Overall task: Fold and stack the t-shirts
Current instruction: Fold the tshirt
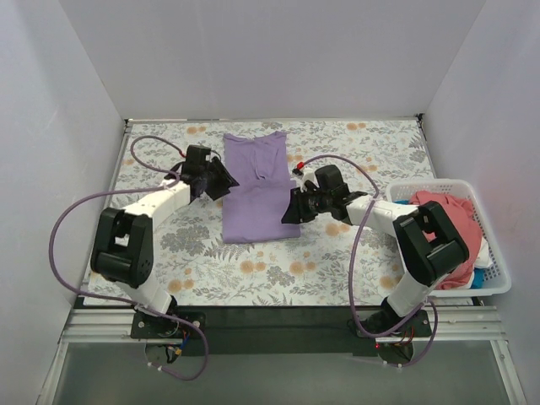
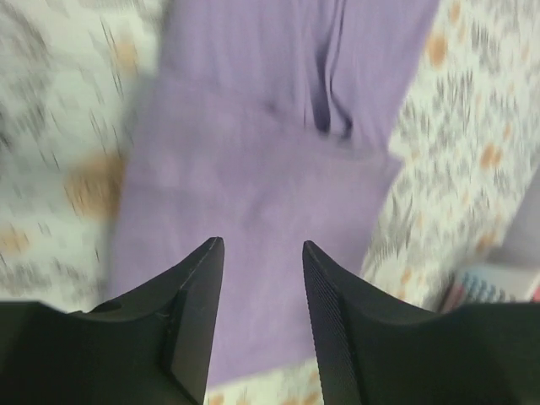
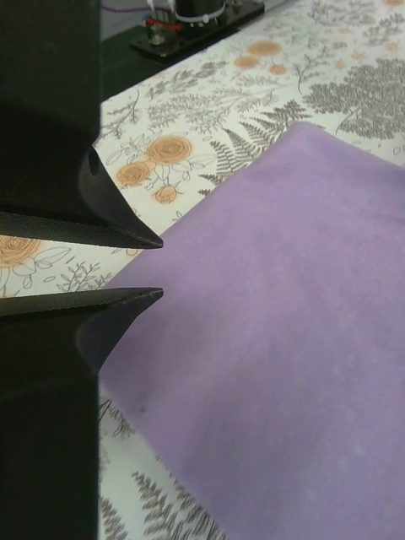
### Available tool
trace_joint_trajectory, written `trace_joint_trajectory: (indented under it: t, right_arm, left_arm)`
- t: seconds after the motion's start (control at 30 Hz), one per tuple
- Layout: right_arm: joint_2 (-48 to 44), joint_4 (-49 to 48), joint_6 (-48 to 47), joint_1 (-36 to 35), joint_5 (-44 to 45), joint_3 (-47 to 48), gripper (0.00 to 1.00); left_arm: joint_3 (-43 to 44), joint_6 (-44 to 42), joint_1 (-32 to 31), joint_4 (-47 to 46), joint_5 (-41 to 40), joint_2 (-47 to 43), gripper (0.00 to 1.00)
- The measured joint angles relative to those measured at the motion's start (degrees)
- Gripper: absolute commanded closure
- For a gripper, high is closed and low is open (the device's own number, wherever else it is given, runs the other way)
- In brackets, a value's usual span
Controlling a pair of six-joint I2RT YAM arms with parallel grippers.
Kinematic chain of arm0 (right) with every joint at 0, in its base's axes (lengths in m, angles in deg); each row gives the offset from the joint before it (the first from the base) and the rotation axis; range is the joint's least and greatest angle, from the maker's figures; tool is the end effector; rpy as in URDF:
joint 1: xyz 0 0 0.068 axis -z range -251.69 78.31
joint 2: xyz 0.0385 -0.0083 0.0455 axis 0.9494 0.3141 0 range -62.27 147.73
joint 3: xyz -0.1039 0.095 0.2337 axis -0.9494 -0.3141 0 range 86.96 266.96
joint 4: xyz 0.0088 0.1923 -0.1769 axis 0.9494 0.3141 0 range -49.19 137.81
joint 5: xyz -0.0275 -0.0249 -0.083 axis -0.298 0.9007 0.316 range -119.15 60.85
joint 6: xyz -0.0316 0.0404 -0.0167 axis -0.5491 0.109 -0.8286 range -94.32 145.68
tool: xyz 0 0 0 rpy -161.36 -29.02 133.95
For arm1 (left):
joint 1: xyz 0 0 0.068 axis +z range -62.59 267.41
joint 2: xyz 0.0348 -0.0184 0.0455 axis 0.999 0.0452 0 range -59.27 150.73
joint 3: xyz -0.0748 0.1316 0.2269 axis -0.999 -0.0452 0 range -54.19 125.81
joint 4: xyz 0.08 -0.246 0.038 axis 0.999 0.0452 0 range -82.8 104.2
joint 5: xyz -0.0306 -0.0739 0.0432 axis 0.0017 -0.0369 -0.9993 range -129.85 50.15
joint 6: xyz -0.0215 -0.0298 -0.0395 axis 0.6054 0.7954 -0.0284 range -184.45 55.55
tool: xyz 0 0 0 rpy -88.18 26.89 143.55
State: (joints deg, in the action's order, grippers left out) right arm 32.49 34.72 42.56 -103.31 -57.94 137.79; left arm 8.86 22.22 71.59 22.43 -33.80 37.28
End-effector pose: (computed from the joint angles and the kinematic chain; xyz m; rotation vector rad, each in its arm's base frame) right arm 0.2831 0.1944 0.1853 -0.5850 2.2570 1.0065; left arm 0.3450 -0.1016 0.2082 -1.4866 2.1802 -0.8619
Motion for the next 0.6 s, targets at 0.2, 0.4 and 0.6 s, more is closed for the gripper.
trace_joint_trajectory:
  t: [0.2,0.4,0.6]
  right_arm:
    - [5.86,-4.48,2.45,0.42,-6.36,-0.02,0.69]
    - [10.88,-10.6,5.57,4.33,-10.99,-3.8,0.7]
    - [11.1,-13.53,6.99,7.56,-14.99,-5.86,0.69]
  left_arm:
    - [-14.99,-0.44,-2.71,-0.94,8.61,-6.47,0.84]
    - [-23.41,2.78,-1.99,-0.87,10.03,-8.39,0.92]
    - [-27.15,4.46,-0.28,-0.09,9.86,-12.9,0.8]
